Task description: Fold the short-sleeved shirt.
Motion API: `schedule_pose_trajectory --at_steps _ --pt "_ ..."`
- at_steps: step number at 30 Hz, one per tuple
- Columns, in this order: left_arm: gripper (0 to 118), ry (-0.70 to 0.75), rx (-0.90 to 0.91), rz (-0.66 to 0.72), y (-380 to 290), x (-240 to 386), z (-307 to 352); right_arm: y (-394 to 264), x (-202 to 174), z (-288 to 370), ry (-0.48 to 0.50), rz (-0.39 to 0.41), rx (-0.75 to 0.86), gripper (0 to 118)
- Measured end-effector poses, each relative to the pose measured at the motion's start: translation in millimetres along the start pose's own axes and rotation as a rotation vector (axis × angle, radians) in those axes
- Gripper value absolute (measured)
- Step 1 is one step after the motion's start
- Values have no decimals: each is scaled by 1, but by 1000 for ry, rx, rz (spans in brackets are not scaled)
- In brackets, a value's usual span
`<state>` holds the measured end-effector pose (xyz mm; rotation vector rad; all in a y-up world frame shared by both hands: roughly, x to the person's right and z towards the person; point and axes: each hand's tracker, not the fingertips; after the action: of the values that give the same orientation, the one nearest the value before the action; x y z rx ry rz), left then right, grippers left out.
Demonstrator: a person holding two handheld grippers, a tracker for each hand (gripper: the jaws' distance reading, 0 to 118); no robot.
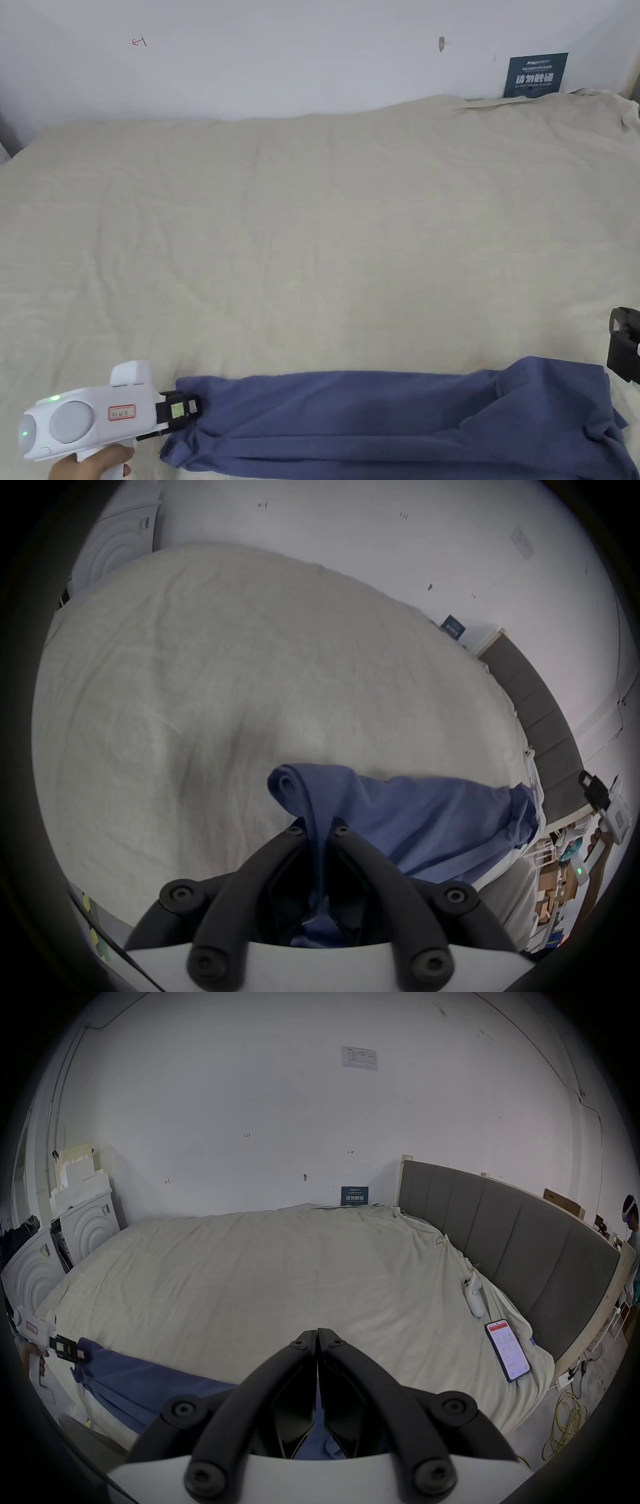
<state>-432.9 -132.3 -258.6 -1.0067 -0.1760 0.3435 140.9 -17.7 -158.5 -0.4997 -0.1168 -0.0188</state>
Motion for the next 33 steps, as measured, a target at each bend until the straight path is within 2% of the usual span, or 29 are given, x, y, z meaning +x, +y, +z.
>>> schedule_pose_trajectory --at_steps 4,7,11,17,26,33 --pt "5 16 33 15 14 -3 28 1 1 0 8 -5 5 0" --pt "5 81 55 3 21 -5 45 2 1 -1 13 -7 7 1" --pt "5 143 65 58 28 -15 64 3 1 -1 26 -9 12 0" --pt "5 180 38 35 26 25 73 2 2 1 44 -10 13 1" --pt "5 -81 -15 -84 24 138 44 1 13 11 52 -6 24 0" --pt "5 -162 -100 -150 10 198 -15 -4 24 18 35 -14 25 1"
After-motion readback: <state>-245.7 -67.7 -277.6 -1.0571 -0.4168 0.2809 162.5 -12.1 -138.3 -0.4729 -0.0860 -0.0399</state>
